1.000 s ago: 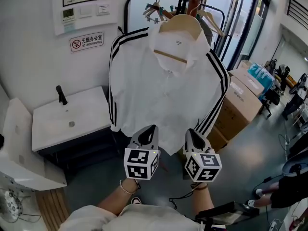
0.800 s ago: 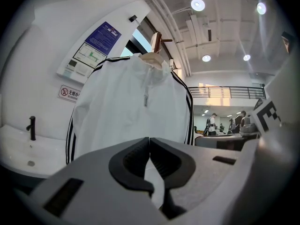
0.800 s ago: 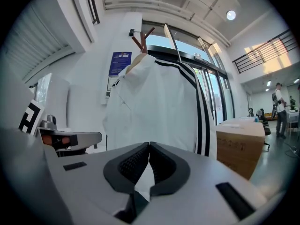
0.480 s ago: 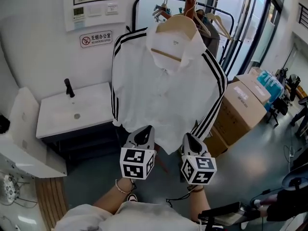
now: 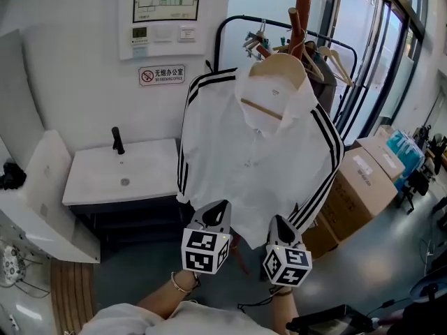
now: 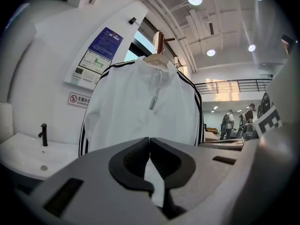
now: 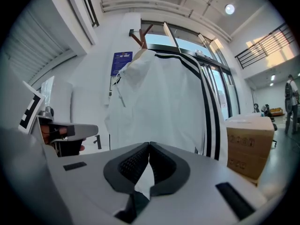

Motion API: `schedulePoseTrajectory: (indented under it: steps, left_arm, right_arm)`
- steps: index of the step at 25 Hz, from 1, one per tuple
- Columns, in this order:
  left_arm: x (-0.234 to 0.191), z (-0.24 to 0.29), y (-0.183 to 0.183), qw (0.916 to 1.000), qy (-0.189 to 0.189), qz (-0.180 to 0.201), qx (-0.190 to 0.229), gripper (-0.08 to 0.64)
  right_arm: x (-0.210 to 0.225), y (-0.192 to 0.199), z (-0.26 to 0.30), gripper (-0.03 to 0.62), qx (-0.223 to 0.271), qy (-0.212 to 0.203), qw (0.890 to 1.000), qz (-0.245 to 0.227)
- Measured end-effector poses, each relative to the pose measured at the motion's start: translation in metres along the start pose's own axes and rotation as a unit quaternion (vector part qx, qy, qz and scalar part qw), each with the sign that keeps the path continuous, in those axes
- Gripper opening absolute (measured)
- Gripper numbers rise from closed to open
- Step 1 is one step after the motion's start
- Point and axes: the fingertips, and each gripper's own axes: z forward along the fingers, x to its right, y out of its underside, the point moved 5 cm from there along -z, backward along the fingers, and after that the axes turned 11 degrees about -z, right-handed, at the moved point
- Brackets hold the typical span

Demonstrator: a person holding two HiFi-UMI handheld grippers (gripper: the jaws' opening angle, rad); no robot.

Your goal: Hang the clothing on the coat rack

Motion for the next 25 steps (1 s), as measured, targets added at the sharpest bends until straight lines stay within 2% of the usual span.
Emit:
schedulePoseTrajectory:
  steps: [12, 25]
  left_arm:
    - [-0.008, 0.009, 0.001, 1.0000, -0.002, -0.007, -0.003, 0.009]
    - [-0.008, 0.006, 0.010, 0.9999, -0.006, -0.011, -0.010, 0.009]
  right_arm:
    - [0.000, -0.010, 0.012, 0.023, -0.008, 0.003, 0.999, -0.044]
    - [-0.003, -0.005, 0.007, 0.023, -0.012, -0.004, 0.999, -0.050]
